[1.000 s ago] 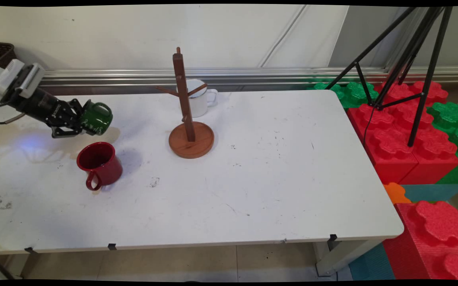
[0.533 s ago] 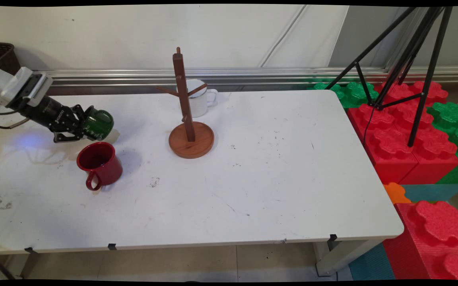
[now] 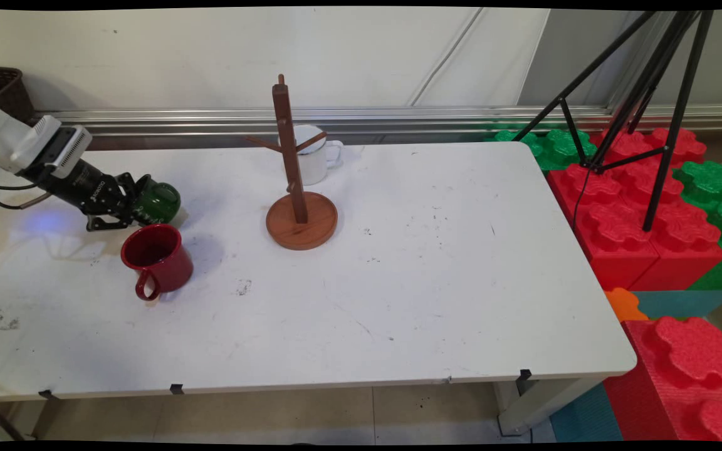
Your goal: Place the picked object on the table
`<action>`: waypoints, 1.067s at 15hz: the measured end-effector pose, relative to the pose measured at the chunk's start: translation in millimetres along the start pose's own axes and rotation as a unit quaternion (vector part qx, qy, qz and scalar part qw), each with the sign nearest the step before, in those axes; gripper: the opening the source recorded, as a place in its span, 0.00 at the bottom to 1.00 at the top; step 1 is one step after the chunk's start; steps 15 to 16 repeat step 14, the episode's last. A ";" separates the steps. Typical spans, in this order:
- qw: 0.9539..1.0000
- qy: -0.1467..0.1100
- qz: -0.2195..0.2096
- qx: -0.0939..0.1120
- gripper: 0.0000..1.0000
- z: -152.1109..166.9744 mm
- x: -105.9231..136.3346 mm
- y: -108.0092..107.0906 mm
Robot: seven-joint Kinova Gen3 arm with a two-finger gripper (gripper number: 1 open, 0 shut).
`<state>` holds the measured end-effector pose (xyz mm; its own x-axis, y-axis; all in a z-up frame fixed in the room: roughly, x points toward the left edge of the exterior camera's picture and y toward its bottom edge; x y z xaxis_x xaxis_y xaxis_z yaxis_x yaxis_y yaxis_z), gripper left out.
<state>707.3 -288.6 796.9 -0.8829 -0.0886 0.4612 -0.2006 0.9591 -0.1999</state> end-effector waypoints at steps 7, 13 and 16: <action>1.000 -0.008 0.010 0.000 1.00 4.1 1.6 -3.7; 1.000 -0.010 0.016 0.002 1.00 2.9 2.8 -6.6; 1.000 -0.010 0.017 0.003 1.00 2.3 2.9 -6.8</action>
